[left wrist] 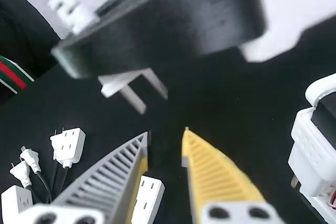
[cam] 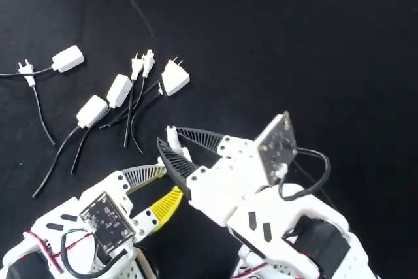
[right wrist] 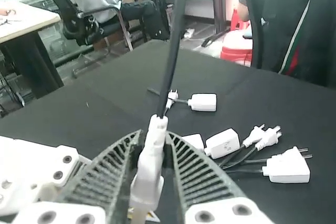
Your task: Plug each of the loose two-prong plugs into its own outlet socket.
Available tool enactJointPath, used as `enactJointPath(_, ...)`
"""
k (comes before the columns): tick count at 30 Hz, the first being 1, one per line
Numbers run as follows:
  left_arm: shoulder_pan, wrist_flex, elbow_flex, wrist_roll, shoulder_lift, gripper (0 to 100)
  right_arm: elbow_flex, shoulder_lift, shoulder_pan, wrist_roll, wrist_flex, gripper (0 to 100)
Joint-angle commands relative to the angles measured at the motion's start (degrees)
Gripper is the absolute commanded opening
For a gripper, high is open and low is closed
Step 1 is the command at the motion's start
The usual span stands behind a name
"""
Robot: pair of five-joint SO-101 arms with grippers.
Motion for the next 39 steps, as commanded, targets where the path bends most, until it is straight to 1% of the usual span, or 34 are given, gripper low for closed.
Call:
enactJointPath(1,0.0,-1.3,-0.6,0.1,0.0,13,0.0,-0.6,0.8,-0.6,-1.5,1.2)
enactJointPath(5,-7.4,-4.7,0.0,4.0,0.0,14,0.1,-0.6,0.8,-0.6,-1.3,1.2)
enactJointPath(7,-9.7,-5.5,0.0,5.6,0.0,14,0.1,-0.6,0.7,-0.6,-1.1,1.2)
enactJointPath(10,-9.9,-5.7,0.0,7.8,0.0,14,1.5,-0.6,0.5,-0.7,-1.8,1.2)
enactJointPath(12,-10.1,-5.9,0.0,8.9,0.0,14,4.0,-0.6,-1.4,-1.0,-4.1,1.2)
enactJointPath(15,-9.9,-5.5,-0.4,8.7,0.0,14,5.8,-0.6,-1.8,-1.9,-6.8,1.2)
enactJointPath(20,-9.9,-5.4,-0.4,8.8,0.0,14,5.9,-0.7,-1.8,-2.1,-6.9,1.2)
enactJointPath(23,-9.5,-5.3,0.0,8.8,0.0,14,5.7,-1.0,-0.4,-2.1,-7.2,1.2)
enactJointPath(25,-8.0,-5.2,0.0,8.7,0.0,14,5.7,-0.8,0.2,-2.2,-7.3,1.2)
enactJointPath(30,-4.4,-1.6,-2.4,8.4,-0.1,14,6.6,-0.7,0.2,-2.1,-8.8,1.2)
enactJointPath(34,-4.4,-1.0,-3.0,8.4,-0.1,14,9.5,-1.1,1.8,-2.2,-12.3,1.2)
enactJointPath(39,-5.1,-1.2,-3.1,8.4,-0.1,14,9.2,-1.1,2.0,-2.2,-10.9,1.2)
